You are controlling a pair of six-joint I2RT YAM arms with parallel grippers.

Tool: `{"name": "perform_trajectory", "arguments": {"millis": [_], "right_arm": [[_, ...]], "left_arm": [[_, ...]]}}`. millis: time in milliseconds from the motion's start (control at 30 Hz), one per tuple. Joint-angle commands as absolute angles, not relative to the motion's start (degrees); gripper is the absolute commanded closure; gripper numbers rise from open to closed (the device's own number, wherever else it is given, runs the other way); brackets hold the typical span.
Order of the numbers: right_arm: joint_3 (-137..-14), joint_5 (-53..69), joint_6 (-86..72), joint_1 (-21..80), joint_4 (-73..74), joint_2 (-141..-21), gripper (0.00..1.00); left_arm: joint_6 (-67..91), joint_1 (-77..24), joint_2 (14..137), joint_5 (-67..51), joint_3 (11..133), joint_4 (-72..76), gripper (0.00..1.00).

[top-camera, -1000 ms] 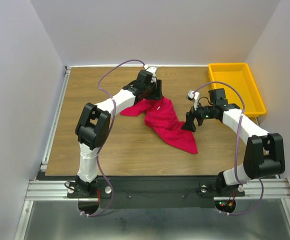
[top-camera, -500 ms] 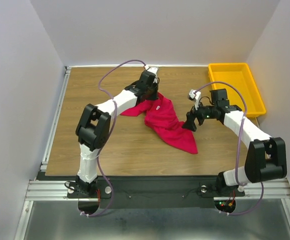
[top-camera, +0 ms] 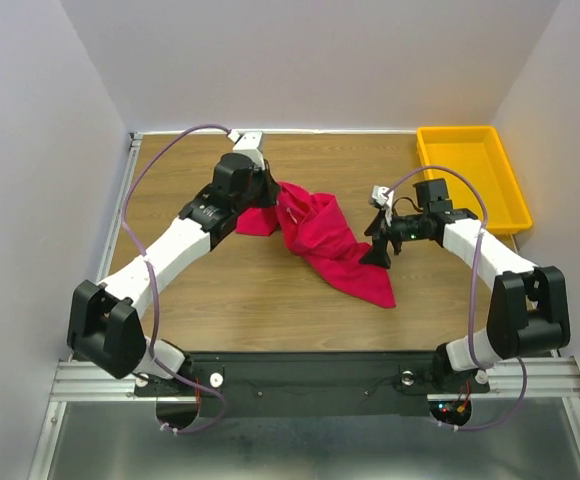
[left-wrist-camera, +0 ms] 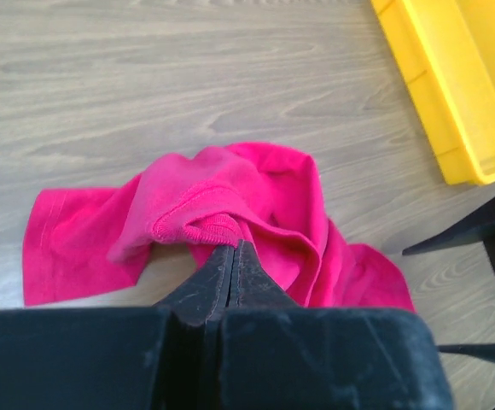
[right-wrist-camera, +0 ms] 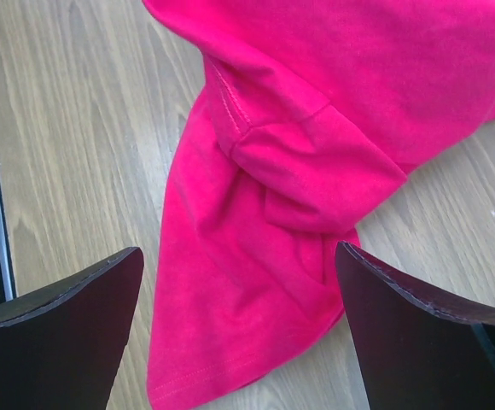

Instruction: Fold and stack the t-shirts

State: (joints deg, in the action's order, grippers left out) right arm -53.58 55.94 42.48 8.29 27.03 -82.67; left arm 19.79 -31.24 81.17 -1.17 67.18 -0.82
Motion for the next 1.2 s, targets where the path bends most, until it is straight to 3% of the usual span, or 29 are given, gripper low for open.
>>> {"name": "perform_trajectory", "arguments": {"millis": [0, 367, 600, 933, 1167], "right_arm": [[-58.0, 57.2, 43.0, 11.5, 27.3, -84.2, 0.01], [-60.3, 54.9, 43.2, 15.2, 27.5, -86.7, 0.01], [-62.6, 53.3, 41.1, 15.7, 27.4, -88.0, 0.02], [-85.4, 48.0, 10.5, 21.2, 25.7, -105.5, 0.09], [-105.0, 40.0, 5.1, 31.3, 27.1, -121.2, 0.09]], "left_arm": [[20.9, -30.2, 76.3, -3.2, 61.5, 1.2, 1.00], [31.2, -25.2, 55.9, -5.4, 41.0, -3.5, 1.00], [48.0, -24.3, 39.5, -19.6, 27.3, -8.3, 1.00], [51.9, -24.4, 32.6, -24.4, 20.5, -14.0, 1.00], [52.1, -24.5, 33.3, -22.4, 20.5, -14.4, 1.00]]}}
